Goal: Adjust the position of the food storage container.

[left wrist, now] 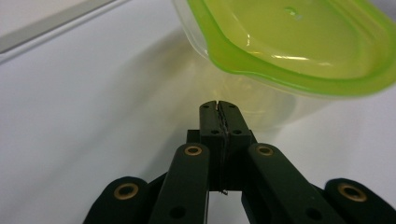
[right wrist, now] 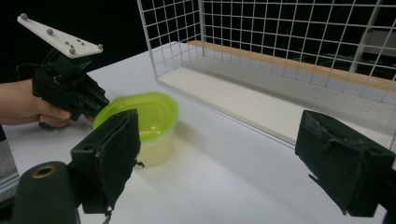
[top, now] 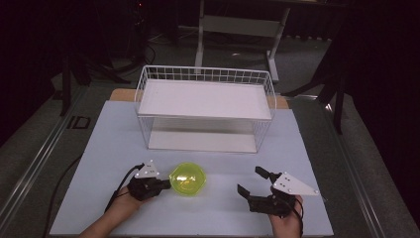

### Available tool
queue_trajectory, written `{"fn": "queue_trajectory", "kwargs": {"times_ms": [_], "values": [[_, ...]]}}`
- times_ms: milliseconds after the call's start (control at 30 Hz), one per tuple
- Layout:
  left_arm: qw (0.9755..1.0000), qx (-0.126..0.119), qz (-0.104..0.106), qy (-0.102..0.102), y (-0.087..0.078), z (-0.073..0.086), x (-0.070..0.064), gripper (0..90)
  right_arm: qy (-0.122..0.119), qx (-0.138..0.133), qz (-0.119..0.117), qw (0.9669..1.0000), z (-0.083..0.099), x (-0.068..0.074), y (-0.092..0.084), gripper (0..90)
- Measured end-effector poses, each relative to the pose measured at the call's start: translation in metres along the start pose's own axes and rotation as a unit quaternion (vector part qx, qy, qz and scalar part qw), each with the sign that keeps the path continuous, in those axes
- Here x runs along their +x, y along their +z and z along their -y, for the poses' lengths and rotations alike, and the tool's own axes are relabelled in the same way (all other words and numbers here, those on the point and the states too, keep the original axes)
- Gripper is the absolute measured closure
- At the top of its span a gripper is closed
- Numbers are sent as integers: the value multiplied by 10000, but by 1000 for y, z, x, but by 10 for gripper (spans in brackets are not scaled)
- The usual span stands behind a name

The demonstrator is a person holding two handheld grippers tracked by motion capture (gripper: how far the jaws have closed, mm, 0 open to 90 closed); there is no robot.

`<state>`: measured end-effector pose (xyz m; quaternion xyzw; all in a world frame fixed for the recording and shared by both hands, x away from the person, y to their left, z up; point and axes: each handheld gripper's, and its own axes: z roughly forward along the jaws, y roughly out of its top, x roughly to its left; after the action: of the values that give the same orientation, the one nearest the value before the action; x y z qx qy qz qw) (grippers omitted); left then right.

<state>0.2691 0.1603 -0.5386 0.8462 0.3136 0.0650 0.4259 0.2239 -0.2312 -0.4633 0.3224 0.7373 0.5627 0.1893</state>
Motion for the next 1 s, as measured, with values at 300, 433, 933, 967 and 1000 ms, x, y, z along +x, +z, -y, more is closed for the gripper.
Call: {"fn": "queue_trajectory", "kwargs": {"times_ms": [300,433,933,967,1000], "values": [[9991,71,394,136,11,-5,-18,900,3,23,-4,10000,0,-1,0,140],[9997,163,174,87,9,-5,-12,900,15,35,-8,10000,1,-1,0,140],[9997,85,239,-49,20,-17,-16,900,-27,75,-1,10000,1,0,2,144],[9997,103,234,-29,22,-18,-17,900,-27,75,-1,10000,1,0,2,144],[9996,115,251,-21,23,-19,-18,900,-34,68,-10,10000,1,0,2,144]]}}
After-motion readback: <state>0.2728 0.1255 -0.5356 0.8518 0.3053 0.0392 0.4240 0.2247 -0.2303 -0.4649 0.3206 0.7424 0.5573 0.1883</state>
